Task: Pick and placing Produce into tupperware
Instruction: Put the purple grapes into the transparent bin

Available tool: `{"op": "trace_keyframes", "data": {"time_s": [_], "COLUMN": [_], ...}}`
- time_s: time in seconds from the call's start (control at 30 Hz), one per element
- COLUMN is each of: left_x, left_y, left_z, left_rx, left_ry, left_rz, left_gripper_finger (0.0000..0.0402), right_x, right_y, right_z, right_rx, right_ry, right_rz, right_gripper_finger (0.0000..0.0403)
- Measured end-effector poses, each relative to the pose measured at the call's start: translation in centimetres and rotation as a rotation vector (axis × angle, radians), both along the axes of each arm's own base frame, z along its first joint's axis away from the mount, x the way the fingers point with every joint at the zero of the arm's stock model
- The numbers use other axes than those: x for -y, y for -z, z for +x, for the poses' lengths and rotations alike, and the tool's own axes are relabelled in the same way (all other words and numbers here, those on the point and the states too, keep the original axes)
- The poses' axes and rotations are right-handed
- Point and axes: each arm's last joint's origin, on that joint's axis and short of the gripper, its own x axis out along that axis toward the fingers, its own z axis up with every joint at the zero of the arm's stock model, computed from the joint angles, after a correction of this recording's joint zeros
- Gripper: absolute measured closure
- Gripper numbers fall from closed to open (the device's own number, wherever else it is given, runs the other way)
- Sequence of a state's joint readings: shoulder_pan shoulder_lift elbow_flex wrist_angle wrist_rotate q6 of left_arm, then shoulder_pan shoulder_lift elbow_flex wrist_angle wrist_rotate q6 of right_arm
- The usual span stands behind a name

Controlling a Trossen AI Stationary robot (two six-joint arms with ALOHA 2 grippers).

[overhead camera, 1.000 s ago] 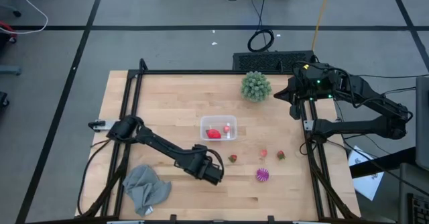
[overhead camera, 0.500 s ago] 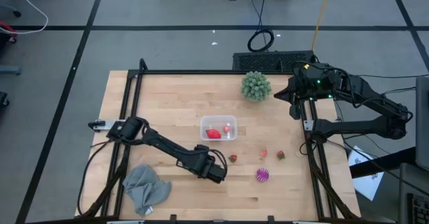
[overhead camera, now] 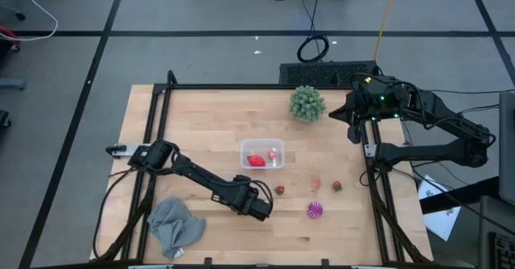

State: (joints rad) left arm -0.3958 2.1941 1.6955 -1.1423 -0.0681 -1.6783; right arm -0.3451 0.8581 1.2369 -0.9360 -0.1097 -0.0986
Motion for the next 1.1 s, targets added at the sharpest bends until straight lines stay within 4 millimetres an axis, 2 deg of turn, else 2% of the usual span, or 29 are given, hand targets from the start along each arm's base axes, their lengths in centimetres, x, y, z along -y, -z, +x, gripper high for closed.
{"op": "trace_keyframes", "data": {"time_s": [0.47, 0.6, 0.87, 1.1], "left_x": [0.0, -0.2, -1.2, -3.7], "left_y": [-0.1, -0.9, -3.9, -7.5], "left_z": [0.0, -0.1, -0.5, -0.7], "left_rx": [-0.018, -0.005, 0.058, 0.172], "left_ry": [0.008, 0.011, -0.003, -0.013], "left_rz": [-0.046, -0.064, -0.085, -0.047], "left_gripper_finger": [0.0154, 0.0154, 0.0154, 0.0154], "right_x": [0.0, 0.0, 0.0, 0.0], "right_y": [0.0, 0.0, 0.0, 0.0], "right_z": [0.0, 0.0, 0.0, 0.0], "right_rx": [0.0, 0.0, 0.003, 0.003], "right_ry": [0.001, 0.001, 0.001, 0.001], "right_rz": [0.0, 0.0, -0.001, -0.001], "right_gripper_finger": [0.0399, 0.0399, 0.0399, 0.0399]}}
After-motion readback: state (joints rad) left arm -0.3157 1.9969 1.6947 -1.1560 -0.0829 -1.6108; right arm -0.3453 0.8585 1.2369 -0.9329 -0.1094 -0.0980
